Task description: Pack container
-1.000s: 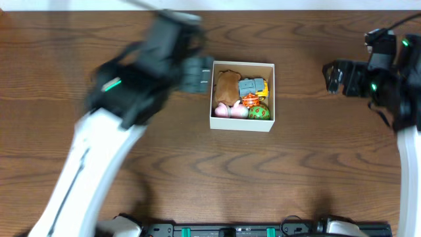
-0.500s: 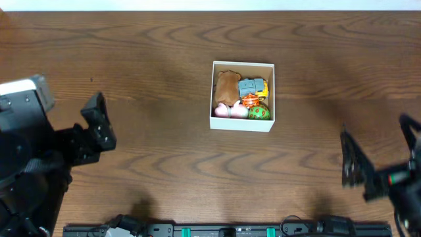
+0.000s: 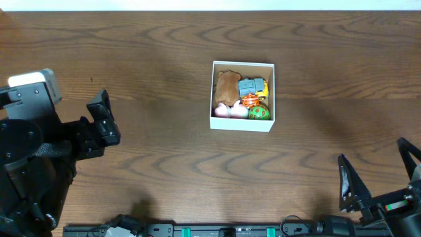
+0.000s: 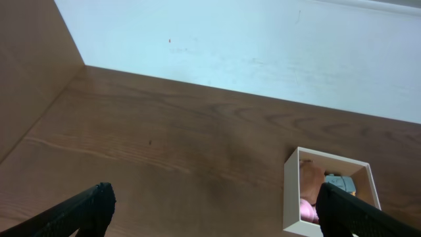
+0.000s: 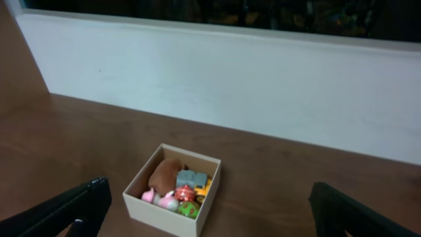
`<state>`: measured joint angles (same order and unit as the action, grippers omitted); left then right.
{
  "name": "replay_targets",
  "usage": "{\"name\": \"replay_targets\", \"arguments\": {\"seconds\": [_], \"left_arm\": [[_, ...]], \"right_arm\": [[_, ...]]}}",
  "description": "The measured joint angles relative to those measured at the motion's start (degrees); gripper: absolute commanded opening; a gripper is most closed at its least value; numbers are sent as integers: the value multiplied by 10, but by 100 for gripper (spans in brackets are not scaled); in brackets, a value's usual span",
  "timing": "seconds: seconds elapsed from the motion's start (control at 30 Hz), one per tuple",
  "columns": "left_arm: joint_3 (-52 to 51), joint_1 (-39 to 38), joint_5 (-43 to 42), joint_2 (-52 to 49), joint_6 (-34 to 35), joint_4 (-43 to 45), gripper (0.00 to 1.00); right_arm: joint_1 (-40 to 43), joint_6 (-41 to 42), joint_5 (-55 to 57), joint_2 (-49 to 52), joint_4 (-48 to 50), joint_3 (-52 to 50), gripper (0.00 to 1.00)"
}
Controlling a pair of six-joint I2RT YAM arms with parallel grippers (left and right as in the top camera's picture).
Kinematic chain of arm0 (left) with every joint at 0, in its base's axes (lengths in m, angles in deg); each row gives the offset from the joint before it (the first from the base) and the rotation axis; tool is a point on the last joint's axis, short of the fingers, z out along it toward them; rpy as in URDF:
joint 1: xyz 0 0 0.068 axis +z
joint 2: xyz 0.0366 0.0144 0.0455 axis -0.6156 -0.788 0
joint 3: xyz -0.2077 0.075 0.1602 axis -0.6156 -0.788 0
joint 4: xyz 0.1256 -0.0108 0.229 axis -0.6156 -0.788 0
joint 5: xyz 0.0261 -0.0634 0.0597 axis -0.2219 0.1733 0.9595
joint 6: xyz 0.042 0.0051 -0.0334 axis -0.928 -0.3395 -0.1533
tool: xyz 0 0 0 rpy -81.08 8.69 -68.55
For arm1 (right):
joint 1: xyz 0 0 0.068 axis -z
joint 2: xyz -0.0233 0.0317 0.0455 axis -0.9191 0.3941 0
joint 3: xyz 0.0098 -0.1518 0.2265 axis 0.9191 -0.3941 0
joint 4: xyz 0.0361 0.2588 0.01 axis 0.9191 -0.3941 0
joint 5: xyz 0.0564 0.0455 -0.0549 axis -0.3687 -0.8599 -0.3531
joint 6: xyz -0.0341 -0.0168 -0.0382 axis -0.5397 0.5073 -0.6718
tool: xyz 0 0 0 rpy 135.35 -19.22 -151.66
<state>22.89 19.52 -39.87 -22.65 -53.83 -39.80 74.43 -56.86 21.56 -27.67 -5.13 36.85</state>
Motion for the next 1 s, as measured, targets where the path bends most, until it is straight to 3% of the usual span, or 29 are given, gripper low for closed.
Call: {"name": "replay_targets", "arguments": {"seconds": [0.5, 0.7, 0.87, 1.0], "left_arm": [[0, 0, 0, 0, 0, 0, 98], [0, 0, 0, 0, 0, 0, 98], [0, 0, 0, 0, 0, 0, 98], [0, 0, 0, 0, 0, -1, 98]], "right_arm": [[0, 30, -13, 0, -2, 0, 99], [0, -8, 9, 0, 4, -11, 99], [0, -35, 15, -2, 65, -91, 99], [0, -44, 6, -3, 169, -215, 99]]}}
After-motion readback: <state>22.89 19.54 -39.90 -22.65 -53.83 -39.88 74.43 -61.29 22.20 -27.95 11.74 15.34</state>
